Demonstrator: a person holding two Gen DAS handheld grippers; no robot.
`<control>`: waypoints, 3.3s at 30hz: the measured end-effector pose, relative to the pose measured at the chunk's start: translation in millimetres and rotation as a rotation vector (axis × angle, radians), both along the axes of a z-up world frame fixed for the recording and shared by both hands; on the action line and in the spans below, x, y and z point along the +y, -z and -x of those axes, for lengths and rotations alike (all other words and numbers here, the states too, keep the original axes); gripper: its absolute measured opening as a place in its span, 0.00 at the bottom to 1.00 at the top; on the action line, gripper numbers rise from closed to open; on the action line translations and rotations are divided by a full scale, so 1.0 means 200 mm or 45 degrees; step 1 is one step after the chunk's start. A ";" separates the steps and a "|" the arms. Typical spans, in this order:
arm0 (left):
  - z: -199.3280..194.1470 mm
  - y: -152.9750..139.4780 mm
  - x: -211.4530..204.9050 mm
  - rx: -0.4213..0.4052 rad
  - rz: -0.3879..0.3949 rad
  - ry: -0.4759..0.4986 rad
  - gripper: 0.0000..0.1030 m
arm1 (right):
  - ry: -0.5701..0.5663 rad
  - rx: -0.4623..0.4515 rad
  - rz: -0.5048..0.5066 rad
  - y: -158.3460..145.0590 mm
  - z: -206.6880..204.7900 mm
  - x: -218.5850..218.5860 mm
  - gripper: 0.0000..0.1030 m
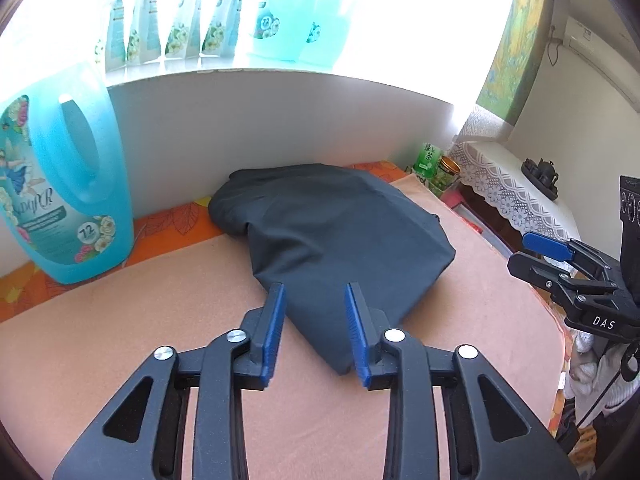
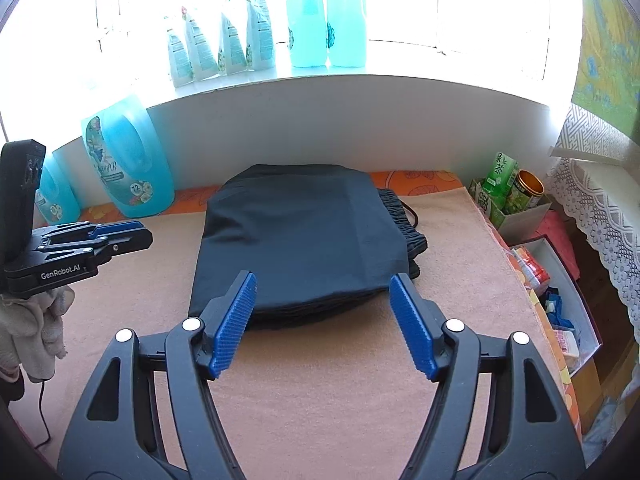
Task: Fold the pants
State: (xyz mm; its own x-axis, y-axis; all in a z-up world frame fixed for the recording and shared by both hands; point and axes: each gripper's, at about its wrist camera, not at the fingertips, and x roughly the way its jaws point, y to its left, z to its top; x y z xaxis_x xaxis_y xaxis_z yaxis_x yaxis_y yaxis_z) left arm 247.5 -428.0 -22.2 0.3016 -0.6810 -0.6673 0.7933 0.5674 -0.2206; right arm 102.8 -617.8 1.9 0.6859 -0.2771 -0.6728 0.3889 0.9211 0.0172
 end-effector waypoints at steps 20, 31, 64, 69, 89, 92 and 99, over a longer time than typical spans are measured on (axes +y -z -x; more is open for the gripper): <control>0.69 -0.29 0.52 -0.175 0.147 0.048 0.75 | 0.136 -0.253 0.098 -0.31 0.60 0.52 1.00; 0.89 -0.33 0.70 -0.283 0.139 -0.062 0.80 | 0.122 -0.292 0.148 -0.29 0.75 0.66 1.00; 1.04 -0.29 0.71 -0.321 0.154 -0.107 0.80 | 0.200 -0.285 0.061 -0.12 0.85 0.63 1.00; 1.03 -0.29 0.71 -0.317 0.152 -0.105 0.80 | 0.204 -0.286 0.085 -0.12 0.85 0.64 1.00; 1.02 -0.28 0.71 -0.308 0.156 -0.117 0.80 | 0.177 -0.275 0.066 -0.10 0.82 0.64 1.00; 1.02 -0.28 0.72 -0.308 0.156 -0.119 0.80 | 0.176 -0.275 0.065 -0.10 0.82 0.64 1.00; 1.02 -0.29 0.72 -0.311 0.161 -0.123 0.80 | 0.175 -0.279 0.058 -0.10 0.81 0.64 1.00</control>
